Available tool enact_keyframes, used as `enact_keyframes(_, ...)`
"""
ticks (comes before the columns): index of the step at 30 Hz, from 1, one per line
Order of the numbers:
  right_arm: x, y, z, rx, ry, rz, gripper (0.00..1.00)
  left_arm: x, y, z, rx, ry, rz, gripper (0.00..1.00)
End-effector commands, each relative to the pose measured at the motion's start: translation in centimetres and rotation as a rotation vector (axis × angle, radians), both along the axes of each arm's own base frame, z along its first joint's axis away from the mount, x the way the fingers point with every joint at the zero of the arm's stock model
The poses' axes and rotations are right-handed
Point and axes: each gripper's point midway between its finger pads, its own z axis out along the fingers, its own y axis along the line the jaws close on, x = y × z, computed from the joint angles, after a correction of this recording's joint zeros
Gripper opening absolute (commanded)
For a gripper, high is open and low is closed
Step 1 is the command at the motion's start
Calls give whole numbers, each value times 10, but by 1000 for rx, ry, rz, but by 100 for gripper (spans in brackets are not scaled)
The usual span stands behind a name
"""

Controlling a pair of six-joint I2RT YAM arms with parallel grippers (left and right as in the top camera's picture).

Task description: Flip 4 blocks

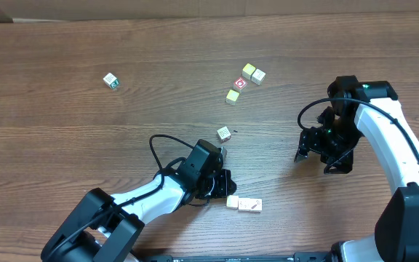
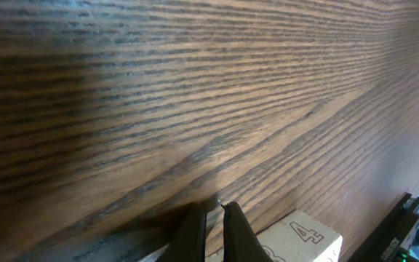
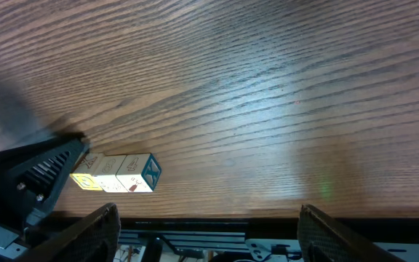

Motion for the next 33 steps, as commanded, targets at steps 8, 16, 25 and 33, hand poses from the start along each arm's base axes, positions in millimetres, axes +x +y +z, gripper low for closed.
enact_keyframes(8, 3, 1, 2, 7, -11, 4, 79, -10, 4, -9, 15, 31, -34, 4)
enact_keyframes(16, 3, 1, 2, 7, -10, 4, 79, -11, 4, -9, 15, 36, -35, 4)
enact_keyframes(25, 3, 1, 2, 7, -10, 4, 79, -13, 3, -8, 2, 47, -41, 4)
enact_keyframes(33, 3, 1, 2, 7, -10, 4, 79, -10, 4, -9, 15, 15, -61, 4)
